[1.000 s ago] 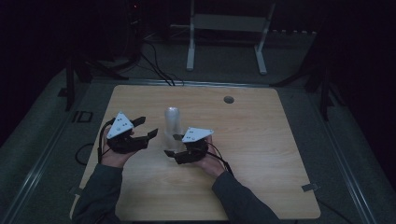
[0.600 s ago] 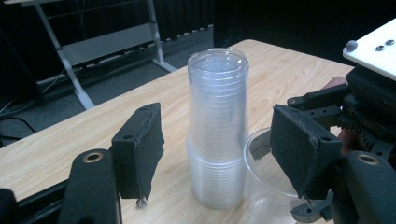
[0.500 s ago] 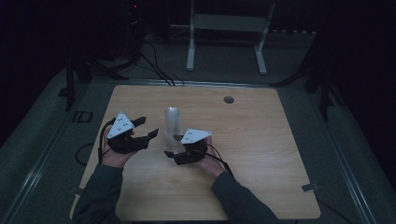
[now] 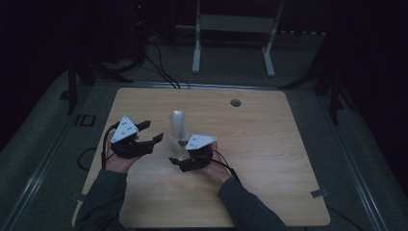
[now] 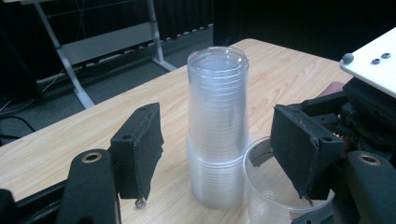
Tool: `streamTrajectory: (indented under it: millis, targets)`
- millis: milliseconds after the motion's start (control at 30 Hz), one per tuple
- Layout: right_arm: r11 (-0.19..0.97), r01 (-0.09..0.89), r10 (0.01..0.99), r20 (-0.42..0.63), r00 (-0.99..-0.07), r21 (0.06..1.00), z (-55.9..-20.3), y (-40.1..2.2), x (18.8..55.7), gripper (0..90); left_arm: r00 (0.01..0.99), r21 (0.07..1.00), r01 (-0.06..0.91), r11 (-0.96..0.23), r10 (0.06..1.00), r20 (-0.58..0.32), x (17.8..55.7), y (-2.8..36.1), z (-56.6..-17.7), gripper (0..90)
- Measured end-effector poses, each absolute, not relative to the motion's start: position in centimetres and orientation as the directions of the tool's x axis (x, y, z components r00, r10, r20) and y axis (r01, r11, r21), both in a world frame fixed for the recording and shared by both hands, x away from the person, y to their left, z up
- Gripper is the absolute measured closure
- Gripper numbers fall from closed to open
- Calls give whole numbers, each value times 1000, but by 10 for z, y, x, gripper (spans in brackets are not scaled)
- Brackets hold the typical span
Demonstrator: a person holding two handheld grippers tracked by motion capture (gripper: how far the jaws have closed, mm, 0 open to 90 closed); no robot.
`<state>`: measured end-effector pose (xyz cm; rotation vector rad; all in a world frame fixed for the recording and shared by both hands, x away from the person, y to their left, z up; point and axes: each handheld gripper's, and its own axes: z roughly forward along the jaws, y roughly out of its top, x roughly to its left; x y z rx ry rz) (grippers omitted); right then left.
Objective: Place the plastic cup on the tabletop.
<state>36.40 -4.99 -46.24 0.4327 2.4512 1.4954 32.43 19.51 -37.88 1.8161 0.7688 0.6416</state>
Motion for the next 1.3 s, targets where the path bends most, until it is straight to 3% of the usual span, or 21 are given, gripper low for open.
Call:
streamTrajectory:
  millis: [867, 1133, 1300]
  targets:
    - [451, 127, 339, -38, -940, 883, -473, -47, 358, 278, 659, 937, 212, -277, 749, 73, 325, 194, -380, 346]
    - [454, 130, 317, -24, -948, 881, -473, -47, 356, 129, 660, 937, 212, -278, 748, 72, 325, 193, -380, 344]
    - [468, 144, 339, -26, -940, 872, -474, -47, 357, 107, 660, 938, 212, -276, 748, 71, 325, 193, -380, 344]
